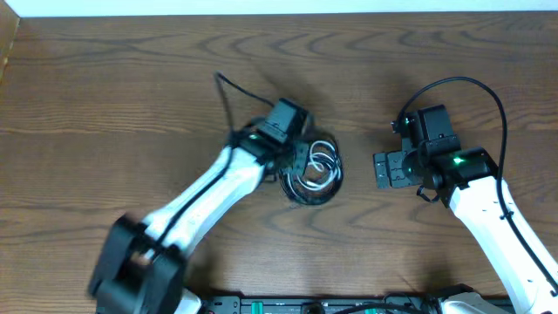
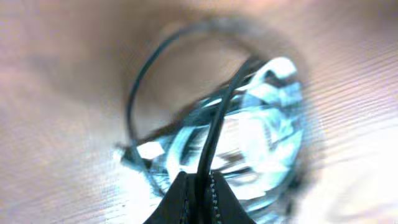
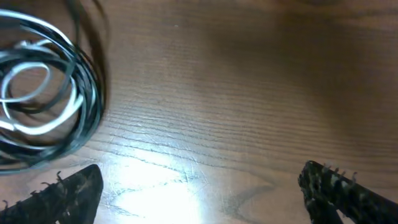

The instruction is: Untangle cables

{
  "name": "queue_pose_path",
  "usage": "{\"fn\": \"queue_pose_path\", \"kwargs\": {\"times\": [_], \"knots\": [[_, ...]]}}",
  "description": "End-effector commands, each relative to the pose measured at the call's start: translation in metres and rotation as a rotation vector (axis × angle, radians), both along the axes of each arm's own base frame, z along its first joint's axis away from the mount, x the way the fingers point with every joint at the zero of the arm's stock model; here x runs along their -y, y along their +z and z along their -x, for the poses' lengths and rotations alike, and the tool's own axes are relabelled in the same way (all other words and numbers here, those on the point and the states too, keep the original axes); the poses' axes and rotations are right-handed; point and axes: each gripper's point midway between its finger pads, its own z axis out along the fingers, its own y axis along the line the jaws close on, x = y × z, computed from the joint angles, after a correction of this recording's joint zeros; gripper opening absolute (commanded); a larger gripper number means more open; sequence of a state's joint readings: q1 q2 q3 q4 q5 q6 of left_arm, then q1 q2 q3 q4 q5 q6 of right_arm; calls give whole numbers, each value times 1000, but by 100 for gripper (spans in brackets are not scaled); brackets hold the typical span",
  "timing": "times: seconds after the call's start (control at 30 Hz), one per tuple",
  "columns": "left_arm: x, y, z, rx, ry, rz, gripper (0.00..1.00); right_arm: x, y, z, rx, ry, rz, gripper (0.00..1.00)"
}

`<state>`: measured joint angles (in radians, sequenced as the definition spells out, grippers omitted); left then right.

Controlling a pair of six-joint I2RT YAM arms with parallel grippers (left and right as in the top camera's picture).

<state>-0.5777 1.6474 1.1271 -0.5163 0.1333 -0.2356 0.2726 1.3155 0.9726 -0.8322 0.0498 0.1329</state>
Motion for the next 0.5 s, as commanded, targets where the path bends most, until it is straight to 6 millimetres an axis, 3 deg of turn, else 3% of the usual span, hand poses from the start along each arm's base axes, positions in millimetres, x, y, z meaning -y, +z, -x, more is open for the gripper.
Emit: {"fn": "queue_pose_path", "kwargs": {"times": [0.0,0.07,0.13,0.27,0.33,0.4,0.47], "knots": [[9,89,-7,158,10,190,7,-1,7,-4,23,-11,-7,99],[0,115,-6,219,25,224,7,-4,7,-4,20,-5,-18,99],[-7,125,-6,240,40,232,8,-3,7,-3,17,-5,-17,99],[-6,121,0,188,70,262,7,-3,6,-2,11,-5,-16,99],[15,129,12,137,-22,373,7,-3,6,-1,8,-5,-14,99],[43,154,24,140,-173,533,7,-3,6,-2,9,-10,-17,98],[73,201,38,189,-361,750,8,0,7,-4,16,-86,-41,99]]}}
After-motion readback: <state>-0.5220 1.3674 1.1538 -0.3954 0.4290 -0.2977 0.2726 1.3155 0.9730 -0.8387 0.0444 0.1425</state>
